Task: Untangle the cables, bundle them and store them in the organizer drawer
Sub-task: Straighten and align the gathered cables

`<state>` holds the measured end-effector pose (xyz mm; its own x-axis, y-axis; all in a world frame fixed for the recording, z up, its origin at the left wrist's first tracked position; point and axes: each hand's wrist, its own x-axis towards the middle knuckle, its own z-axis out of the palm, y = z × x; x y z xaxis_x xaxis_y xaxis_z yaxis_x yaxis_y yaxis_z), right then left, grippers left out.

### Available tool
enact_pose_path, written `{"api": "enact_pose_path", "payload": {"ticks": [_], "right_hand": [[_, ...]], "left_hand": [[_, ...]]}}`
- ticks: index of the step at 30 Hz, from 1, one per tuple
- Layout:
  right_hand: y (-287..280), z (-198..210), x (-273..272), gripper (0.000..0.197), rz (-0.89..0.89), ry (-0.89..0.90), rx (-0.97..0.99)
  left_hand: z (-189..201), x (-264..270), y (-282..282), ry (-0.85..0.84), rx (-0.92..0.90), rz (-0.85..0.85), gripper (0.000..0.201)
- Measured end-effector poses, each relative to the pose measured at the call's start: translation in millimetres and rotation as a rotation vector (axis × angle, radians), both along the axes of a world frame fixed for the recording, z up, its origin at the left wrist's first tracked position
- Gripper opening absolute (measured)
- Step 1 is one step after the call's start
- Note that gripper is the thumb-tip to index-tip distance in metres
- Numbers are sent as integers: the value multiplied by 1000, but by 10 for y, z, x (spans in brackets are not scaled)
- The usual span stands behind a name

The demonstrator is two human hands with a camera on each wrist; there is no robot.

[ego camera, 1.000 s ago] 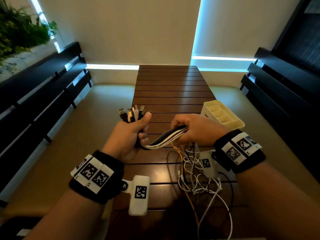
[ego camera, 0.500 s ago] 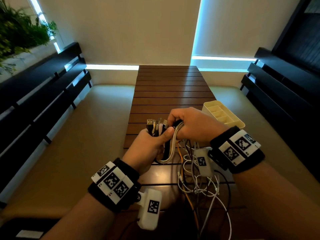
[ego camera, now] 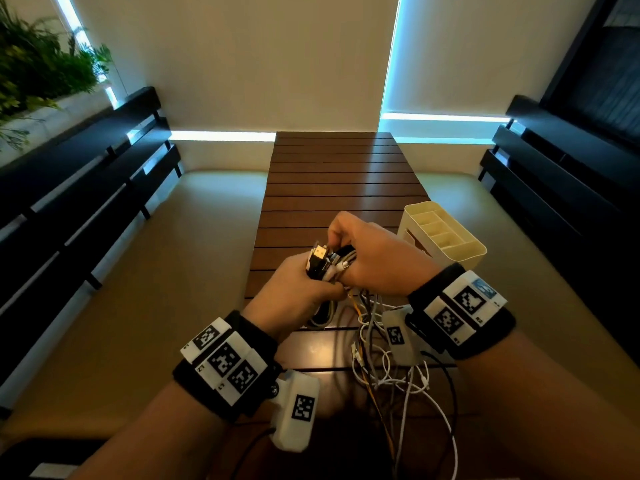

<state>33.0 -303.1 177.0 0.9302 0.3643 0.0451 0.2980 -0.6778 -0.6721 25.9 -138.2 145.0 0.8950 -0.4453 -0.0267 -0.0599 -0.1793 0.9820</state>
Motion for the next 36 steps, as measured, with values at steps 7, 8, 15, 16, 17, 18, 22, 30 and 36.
{"api": "enact_pose_path", "payload": {"ticks": [7,8,15,16,17,18,22,30,36], "right_hand": [[-50,-45,-69,42,-36,-18,97],[-66,-67,-91,44,-58,-32,113],[-120,-365,-395,18,-284,-72,399],[-65,-446,-435,37,-210,119,407],[-6,-540,-459,57,-138,319,418],[61,-606,-465,76,-87,489,470],[165,-646,-249,97,-214,740,1022],[326,127,270,14,-317,481,1090],[606,928,737,35,2,100,1077]], "left_hand": [[40,-22,-32,12,-49,42,22],[56,-13,-33,15,-67,60,23],[66,95,61,-23,-89,274,14],[47,99,57,-21,-93,279,14],[39,91,45,-20,-104,275,14],[29,83,31,-21,-111,269,14],[5,14,-1,-46,-107,193,14],[-4,-64,-13,-17,-157,125,9],[716,225,188,-216,-232,210,10]]}}
